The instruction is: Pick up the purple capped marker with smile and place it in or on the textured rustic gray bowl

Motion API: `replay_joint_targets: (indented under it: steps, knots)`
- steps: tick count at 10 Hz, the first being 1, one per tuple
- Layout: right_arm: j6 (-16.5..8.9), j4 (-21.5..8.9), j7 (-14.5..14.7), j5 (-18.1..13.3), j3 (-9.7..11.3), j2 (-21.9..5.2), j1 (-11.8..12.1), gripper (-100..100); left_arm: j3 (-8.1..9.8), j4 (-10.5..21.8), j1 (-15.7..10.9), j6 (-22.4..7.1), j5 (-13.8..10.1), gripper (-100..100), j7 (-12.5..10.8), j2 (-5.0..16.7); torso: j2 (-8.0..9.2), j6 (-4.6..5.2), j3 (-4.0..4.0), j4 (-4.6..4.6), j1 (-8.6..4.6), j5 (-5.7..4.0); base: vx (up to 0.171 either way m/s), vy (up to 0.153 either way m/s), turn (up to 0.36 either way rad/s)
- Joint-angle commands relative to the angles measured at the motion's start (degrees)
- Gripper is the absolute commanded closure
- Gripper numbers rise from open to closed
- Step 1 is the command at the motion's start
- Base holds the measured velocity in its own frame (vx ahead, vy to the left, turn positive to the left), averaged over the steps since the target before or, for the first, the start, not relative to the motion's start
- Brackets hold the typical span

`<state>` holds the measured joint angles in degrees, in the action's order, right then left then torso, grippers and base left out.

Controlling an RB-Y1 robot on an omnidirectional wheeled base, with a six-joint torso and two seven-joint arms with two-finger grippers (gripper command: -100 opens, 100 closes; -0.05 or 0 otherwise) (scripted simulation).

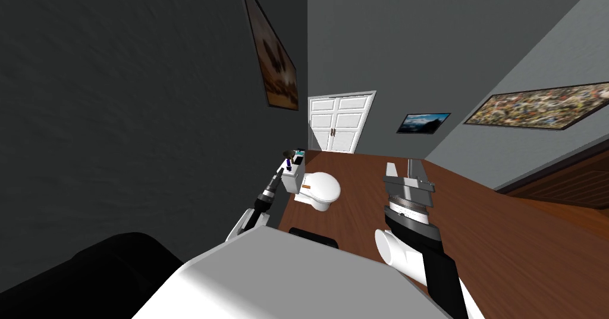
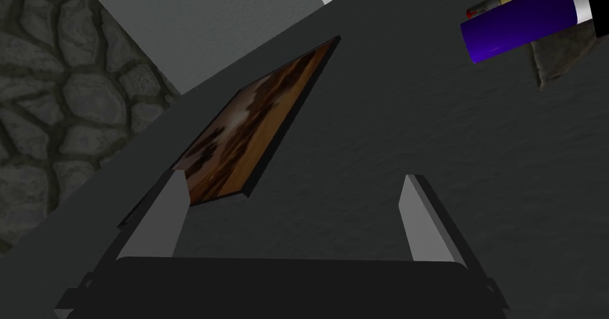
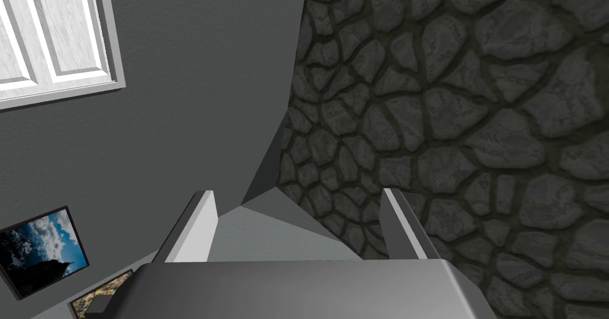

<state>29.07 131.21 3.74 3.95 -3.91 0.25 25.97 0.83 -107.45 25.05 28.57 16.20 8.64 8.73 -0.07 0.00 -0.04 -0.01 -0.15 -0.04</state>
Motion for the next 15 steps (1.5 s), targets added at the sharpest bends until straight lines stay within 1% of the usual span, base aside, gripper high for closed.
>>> replay_joint_targets:
  steps: [1, 5, 9, 12, 15]
  knots:
    - [0.0, 0.0, 0.0, 0.0, 0.0, 0.0, 0.0, 0, 0.32, 2.5, -0.2, 0.2, 1.0, -100, 1.6, 0.5, 0.0, 0.0, 0.0, 0.0, 0.0, 0.0, 0.031, -0.041, -0.018]
    - [0.0, 0.0, 0.0, 0.0, 0.0, 0.0, 0.0, 0, 1.21, 9.0, -2.3, 0.0, 3.7, -100, 5.6, 1.6, -0.12, -0.01, -0.07, -0.02, 0.05, 0.0, 0.044, -0.035, -0.016]
    - [0.0, 0.0, 0.0, 0.0, 0.0, 0.0, 0.0, 0, 2.47, 14.7, -4.4, -0.5, 6.1, -100, 9.4, 3.0, -0.24, -0.01, -0.14, -0.05, 0.16, 0.03, 0.079, -0.013, -0.004]
    - [0.0, 0.0, 0.0, 0.0, 0.0, 0.0, 0.0, 0, 3.48, 18.3, -5.9, -0.9, 7.5, -100, 11.8, 4.1, -0.26, -0.01, -0.15, -0.06, 0.16, 0.02, 0.082, -0.008, 0.001]
    - [0.0, 0.0, 0.0, 0.0, 0.0, 0.0, 0.0, 0, 4.39, 21.1, -7.2, -1.2, 8.6, -100, 13.8, 5.1, -0.25, -0.01, -0.15, -0.05, 0.2, 0.04, 0.087, 0.001, 0.0]
